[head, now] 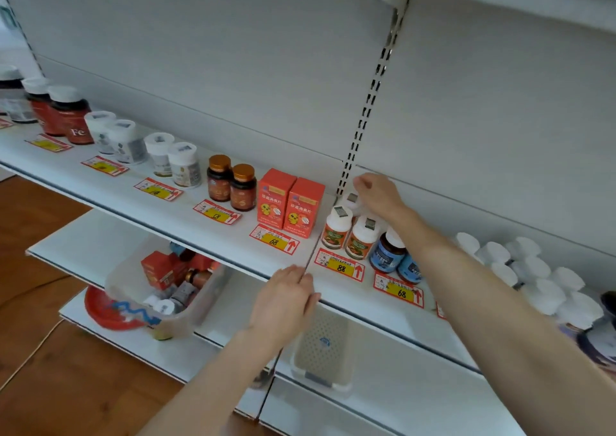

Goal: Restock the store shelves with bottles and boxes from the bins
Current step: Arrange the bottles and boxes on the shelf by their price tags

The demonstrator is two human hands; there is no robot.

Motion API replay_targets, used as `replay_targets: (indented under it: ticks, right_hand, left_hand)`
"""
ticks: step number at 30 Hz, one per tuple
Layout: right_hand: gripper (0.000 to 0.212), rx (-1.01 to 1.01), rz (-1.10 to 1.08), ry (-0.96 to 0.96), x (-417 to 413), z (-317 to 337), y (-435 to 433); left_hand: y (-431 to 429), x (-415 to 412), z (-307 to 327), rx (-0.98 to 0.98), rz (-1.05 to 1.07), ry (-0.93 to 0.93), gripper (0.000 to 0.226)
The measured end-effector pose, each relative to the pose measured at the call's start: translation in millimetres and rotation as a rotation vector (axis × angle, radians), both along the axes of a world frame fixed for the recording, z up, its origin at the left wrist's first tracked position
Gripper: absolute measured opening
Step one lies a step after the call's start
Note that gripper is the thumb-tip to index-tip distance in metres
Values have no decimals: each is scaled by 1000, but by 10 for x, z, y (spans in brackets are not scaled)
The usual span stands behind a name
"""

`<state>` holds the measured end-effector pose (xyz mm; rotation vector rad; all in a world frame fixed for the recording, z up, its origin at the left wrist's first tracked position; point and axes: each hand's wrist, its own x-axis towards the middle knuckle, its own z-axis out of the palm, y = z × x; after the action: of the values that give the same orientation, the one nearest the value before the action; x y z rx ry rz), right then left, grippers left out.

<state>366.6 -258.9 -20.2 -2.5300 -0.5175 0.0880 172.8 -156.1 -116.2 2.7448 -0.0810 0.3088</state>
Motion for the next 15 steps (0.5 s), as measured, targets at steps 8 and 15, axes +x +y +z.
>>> replay_targets:
  ticks: [8, 15]
  right_hand:
    - [25, 238, 126, -247, -769, 312, 1143]
    - [22, 237, 380, -221, -1334, 76, 2343]
  left_hand:
    - [963, -694, 153, 58, -9, -213, 29]
    - [1887, -1338, -96, 47, 210, -98, 33]
